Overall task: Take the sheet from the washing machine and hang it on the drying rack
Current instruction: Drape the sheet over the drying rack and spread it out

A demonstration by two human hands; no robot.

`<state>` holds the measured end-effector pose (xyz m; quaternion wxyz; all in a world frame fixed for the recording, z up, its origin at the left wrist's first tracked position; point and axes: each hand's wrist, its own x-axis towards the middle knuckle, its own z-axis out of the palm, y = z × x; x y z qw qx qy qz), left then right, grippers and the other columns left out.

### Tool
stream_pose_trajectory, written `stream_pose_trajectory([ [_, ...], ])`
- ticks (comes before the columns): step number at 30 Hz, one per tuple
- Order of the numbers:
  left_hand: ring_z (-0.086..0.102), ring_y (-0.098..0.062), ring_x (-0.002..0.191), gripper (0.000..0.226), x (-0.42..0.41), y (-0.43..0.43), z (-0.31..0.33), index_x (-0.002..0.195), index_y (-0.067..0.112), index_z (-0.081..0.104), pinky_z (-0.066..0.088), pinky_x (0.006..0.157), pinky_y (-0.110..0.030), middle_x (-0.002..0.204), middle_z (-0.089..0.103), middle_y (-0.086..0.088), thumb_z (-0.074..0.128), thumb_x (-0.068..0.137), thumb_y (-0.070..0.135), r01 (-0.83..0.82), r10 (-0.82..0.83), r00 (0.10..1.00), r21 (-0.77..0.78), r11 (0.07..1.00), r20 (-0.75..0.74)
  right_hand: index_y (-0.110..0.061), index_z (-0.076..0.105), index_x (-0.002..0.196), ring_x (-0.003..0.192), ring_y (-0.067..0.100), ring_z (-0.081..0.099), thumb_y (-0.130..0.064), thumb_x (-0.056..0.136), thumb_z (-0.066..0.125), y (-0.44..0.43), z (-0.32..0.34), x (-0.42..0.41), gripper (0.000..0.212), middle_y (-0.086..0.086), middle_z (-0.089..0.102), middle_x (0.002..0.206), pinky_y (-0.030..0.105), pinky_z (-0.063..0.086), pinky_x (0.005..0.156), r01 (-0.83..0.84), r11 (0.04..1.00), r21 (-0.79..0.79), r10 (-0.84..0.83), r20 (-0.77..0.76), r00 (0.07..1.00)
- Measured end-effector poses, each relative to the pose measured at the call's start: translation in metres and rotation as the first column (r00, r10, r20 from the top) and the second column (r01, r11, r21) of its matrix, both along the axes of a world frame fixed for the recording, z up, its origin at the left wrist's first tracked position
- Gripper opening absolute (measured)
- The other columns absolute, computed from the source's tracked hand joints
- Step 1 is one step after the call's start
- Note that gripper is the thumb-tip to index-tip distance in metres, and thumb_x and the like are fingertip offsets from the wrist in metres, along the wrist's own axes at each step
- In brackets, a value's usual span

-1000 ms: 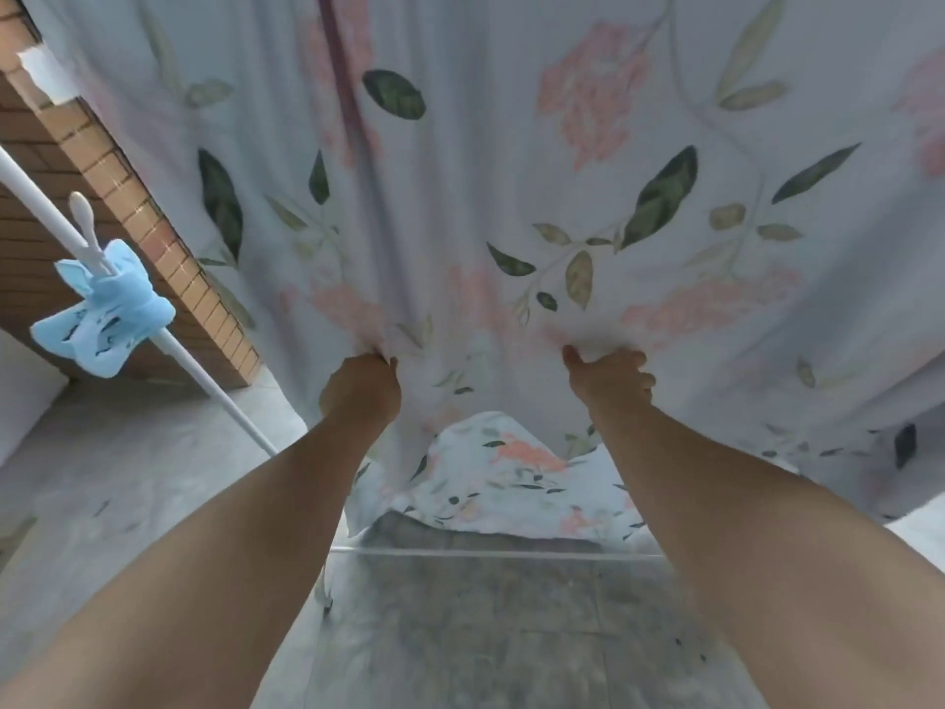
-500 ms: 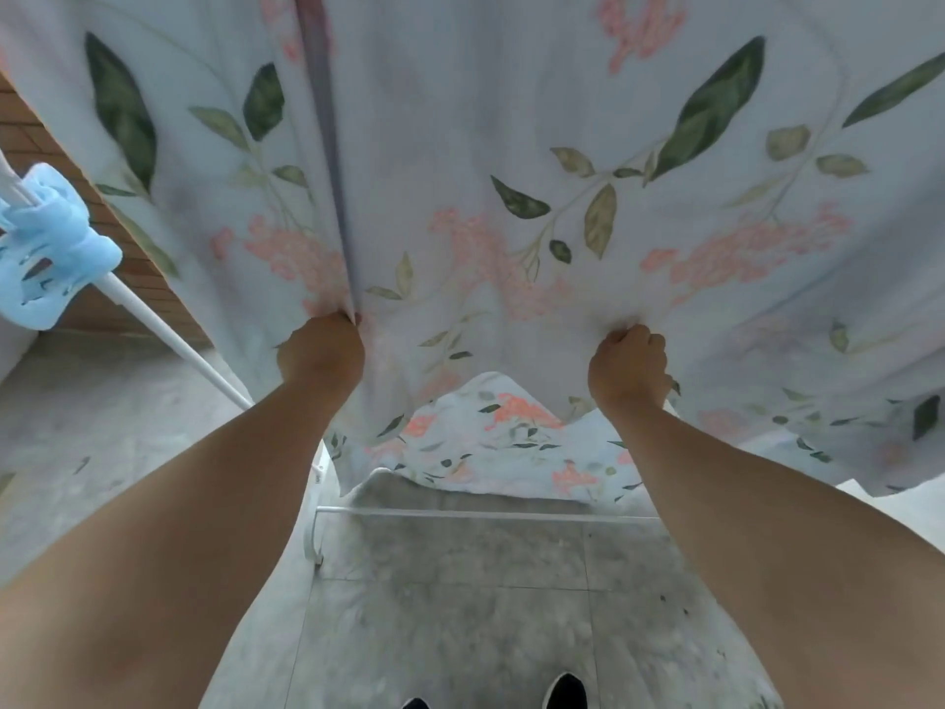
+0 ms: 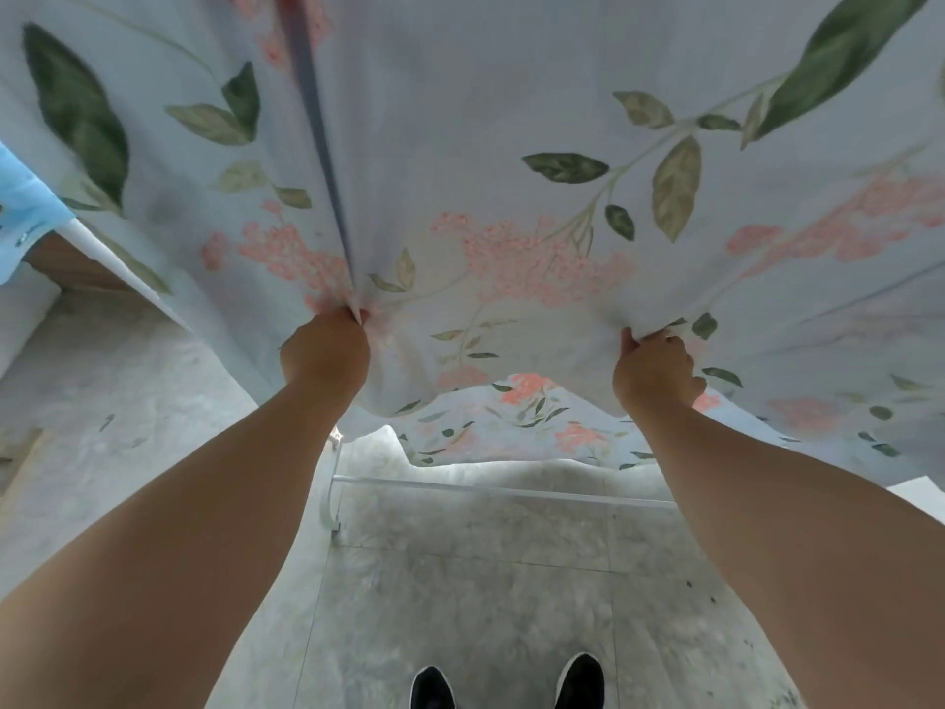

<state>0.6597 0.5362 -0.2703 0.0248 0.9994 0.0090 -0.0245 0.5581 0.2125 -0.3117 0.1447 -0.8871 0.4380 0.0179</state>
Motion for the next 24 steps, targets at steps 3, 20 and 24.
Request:
stream_pose_trajectory([
  [3, 0.066, -0.036, 0.092, 0.036, 0.004, 0.004, -0.007, 0.112, 0.008, 0.06, 0.04, 0.068, -0.036, 0.097, 0.068, -0.013, 0.03, 0.109, 0.029, 0.008, -0.007, 1.0, 0.031, 0.999, -0.016, -0.005, 0.061, 0.112, 0.103, 0.036, 0.063, -0.046, 0.108, 0.021, 0.002, -0.012, -0.006, 0.058, 0.015, 0.069, 0.106, 0.046, 0.041, 0.093, -0.145, 0.982, -0.117, 0.142, -0.031, 0.989],
  [20, 0.068, -0.034, 0.089, 0.026, 0.065, 0.021, -0.126, 0.106, 0.001, 0.067, 0.045, 0.073, -0.034, 0.098, 0.07, -0.016, 0.044, 0.094, 0.001, 0.157, -0.11, 0.985, 0.427, 0.89, -0.134, -0.011, 0.051, 0.082, 0.062, 0.028, 0.052, -0.043, 0.11, 0.022, 0.014, -0.16, 0.012, 0.05, 0.003, 0.04, 0.058, 0.036, 0.041, 0.065, -0.336, 0.934, -0.119, 0.312, -0.179, 0.933],
  [24, 0.064, -0.033, 0.089, 0.027, 0.079, 0.03, -0.162, 0.103, 0.0, 0.068, 0.04, 0.071, -0.033, 0.098, 0.068, -0.016, 0.045, 0.09, -0.002, 0.16, -0.097, 0.984, 0.503, 0.85, -0.148, -0.013, 0.051, 0.08, 0.069, 0.03, 0.058, -0.041, 0.11, 0.026, 0.025, -0.197, 0.027, 0.048, 0.002, 0.048, 0.063, 0.036, 0.04, 0.062, -0.334, 0.939, -0.078, 0.324, -0.117, 0.939],
])
